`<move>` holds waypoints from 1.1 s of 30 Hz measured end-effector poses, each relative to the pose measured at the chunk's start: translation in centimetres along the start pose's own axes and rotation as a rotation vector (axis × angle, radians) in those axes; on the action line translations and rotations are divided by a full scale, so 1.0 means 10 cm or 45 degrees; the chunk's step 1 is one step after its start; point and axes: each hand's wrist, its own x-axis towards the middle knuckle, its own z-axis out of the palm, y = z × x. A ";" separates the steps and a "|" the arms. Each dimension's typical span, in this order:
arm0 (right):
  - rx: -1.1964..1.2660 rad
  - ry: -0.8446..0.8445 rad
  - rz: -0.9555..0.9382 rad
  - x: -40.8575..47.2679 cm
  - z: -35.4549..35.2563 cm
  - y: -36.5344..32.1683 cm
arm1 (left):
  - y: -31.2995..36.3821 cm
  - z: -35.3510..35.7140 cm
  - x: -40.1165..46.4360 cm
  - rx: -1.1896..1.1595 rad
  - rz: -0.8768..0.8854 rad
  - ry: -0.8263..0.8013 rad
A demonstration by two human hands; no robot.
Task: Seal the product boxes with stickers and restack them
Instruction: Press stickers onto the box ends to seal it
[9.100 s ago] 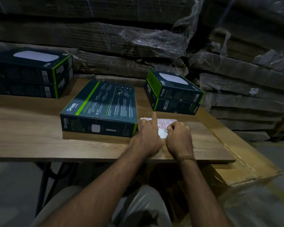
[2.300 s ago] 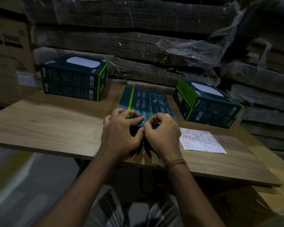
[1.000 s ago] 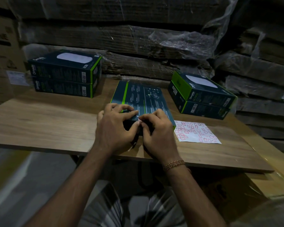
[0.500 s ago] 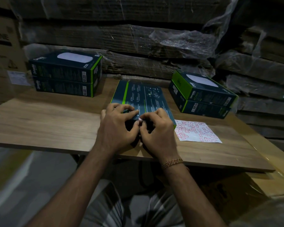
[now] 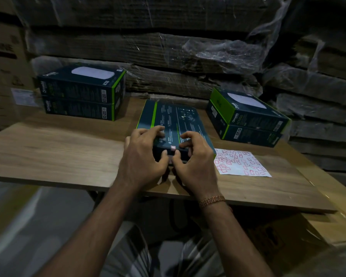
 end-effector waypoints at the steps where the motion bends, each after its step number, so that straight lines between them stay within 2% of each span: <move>1: 0.007 -0.001 0.006 -0.01 -0.01 0.01 | 0.00 0.00 0.00 -0.021 -0.006 -0.014; 7: -0.025 0.096 -0.001 -0.07 0.01 0.04 | -0.02 0.01 0.03 -0.170 -0.093 -0.006; 11: -0.179 0.221 -0.029 -0.06 -0.02 0.09 | -0.05 0.02 0.04 -0.294 -0.185 0.122; 14: -0.239 0.127 -0.138 -0.08 -0.02 0.10 | -0.05 -0.01 0.05 -0.384 -0.243 0.227; 19: -0.295 -0.020 -0.160 -0.08 -0.01 0.08 | -0.04 -0.03 0.06 -0.477 -0.287 0.224; 30: -0.433 -0.177 -0.137 -0.06 -0.02 0.01 | -0.04 -0.01 0.07 -0.354 -0.262 0.211; 33: -0.330 -0.162 -0.065 -0.05 -0.02 0.04 | -0.02 -0.01 0.05 -0.279 -0.209 0.203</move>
